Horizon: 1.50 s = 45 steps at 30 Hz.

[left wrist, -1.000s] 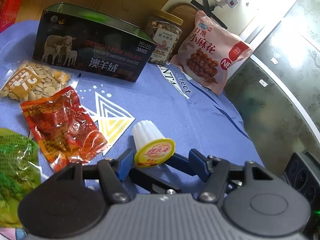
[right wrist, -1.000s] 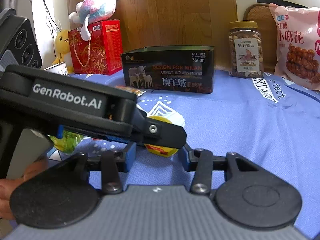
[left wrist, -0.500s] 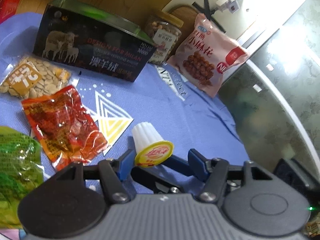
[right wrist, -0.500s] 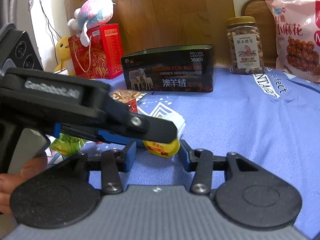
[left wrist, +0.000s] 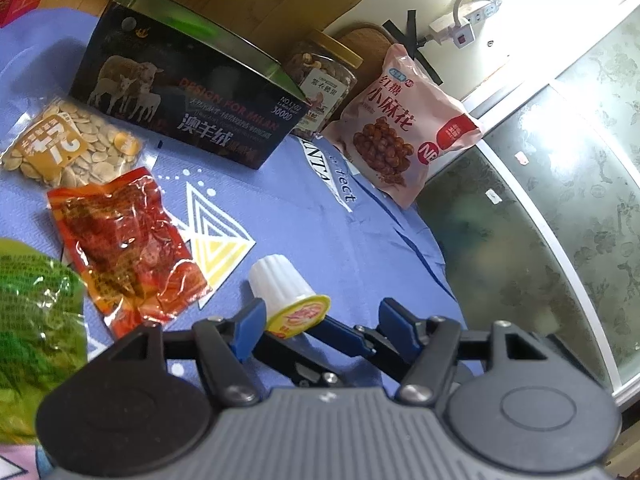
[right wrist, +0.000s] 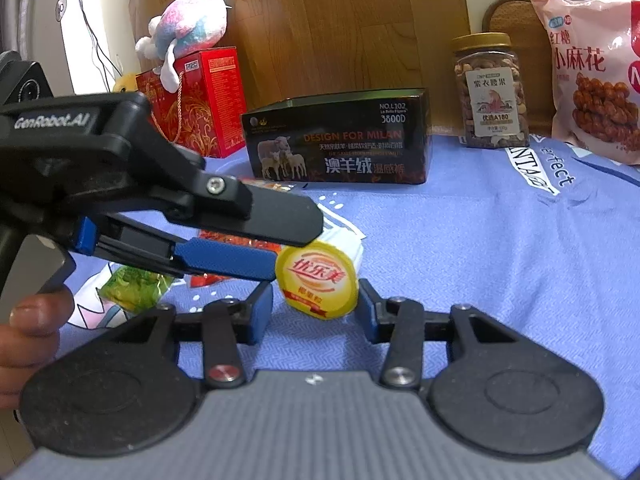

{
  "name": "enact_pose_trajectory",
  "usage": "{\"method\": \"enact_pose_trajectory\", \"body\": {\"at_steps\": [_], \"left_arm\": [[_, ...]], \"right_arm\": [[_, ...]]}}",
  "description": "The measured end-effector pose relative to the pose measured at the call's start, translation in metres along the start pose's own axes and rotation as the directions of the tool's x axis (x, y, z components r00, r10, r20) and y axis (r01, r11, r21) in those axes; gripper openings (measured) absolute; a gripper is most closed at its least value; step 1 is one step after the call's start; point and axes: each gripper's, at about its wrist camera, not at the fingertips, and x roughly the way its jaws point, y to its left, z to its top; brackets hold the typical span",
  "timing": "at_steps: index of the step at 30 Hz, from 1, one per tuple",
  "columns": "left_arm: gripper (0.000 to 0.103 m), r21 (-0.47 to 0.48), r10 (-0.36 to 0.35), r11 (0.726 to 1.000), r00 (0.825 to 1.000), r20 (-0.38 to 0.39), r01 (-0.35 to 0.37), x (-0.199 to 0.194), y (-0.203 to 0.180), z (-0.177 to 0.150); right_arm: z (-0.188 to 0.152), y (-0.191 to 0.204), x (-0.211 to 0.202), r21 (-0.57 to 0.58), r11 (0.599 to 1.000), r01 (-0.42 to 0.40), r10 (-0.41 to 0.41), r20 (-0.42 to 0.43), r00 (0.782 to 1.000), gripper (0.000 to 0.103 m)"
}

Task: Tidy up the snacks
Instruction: 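Close the left gripper around the yogurt cup and lift it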

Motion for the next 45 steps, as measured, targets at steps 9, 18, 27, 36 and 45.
{"method": "enact_pose_trajectory", "body": {"at_steps": [9,18,27,36,45], "left_arm": [[0.066,-0.018,0.012,1.000,1.000,-0.025,-0.013,0.003,0.006,-0.005],[0.054,-0.006,0.036,0.999,0.999,-0.033,-0.036,0.008,0.005,-0.009],[0.055,-0.002,0.042,0.999,0.999,-0.030,-0.042,0.009,0.005,-0.009],[0.054,-0.016,0.021,1.000,0.999,-0.031,-0.022,0.005,0.010,-0.010],[0.054,-0.017,0.015,1.000,0.999,-0.028,-0.015,0.005,0.010,-0.011]], "right_arm": [[0.000,-0.001,0.000,0.002,1.000,-0.009,0.009,-0.002,1.000,0.044],[0.000,-0.002,0.000,0.009,1.000,-0.010,0.010,0.001,1.000,0.041],[0.001,-0.002,0.000,0.008,1.000,-0.009,0.009,0.001,1.000,0.040],[0.001,-0.002,0.000,0.004,1.000,-0.013,0.013,0.001,1.000,0.042],[0.001,-0.002,0.000,0.000,1.000,-0.011,0.011,0.000,1.000,0.042]]}}
